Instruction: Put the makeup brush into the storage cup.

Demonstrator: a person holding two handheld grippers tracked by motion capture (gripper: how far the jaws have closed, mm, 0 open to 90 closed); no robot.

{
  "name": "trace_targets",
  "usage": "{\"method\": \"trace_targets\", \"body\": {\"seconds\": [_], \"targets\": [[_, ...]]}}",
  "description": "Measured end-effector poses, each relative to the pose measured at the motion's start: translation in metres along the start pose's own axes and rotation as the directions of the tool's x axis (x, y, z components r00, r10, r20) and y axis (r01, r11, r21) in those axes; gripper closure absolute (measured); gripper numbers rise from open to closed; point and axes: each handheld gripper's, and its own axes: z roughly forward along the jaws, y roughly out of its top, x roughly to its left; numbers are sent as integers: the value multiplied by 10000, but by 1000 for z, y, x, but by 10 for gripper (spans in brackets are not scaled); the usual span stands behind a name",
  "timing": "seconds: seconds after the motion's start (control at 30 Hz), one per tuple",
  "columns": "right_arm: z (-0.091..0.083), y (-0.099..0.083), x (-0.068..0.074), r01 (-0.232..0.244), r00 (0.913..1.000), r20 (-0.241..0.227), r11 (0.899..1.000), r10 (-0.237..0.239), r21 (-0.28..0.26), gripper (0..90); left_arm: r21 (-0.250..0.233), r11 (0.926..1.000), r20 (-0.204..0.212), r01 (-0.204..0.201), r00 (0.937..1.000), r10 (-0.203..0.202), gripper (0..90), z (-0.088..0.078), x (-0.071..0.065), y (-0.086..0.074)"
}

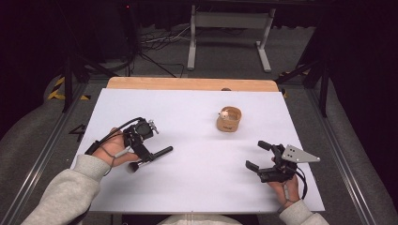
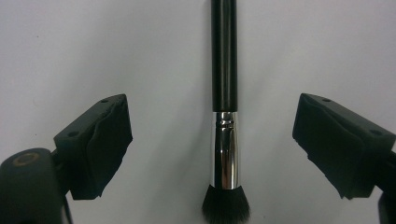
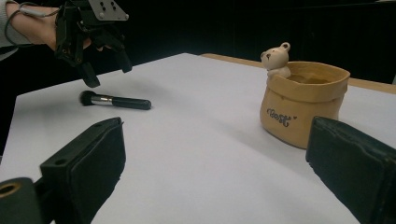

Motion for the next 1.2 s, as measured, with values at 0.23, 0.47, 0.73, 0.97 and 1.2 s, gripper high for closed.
{"method": "trace_targets", "body": {"seconds": [0.23, 0.47, 0.73, 0.97, 1.2], "targets": [[0, 0, 0, -99, 9999, -56, 9999, 99, 34, 53, 159, 9999, -17, -27, 10000, 27, 149, 4, 0, 0], [0, 0, 0, -120, 9999, -76, 9999, 120, -8, 54, 480, 9988, 92, -78, 9999, 74, 179, 13, 0, 1], [-1, -1, -2, -344, 9993, -150, 9994, 343, -51, 57, 652, 9978, 270, -83, 9996, 66, 216, 24, 0, -3], [1, -1, -2, -339, 9992, -230, 9994, 340, 29, 59, 762, 9970, 383, -106, 9992, 77, 248, 29, 0, -3], [2, -1, -2, -361, 9990, -263, 9993, 362, 56, 62, 789, 9967, 437, -191, 9989, 157, 354, 30, -3, -3]]}}
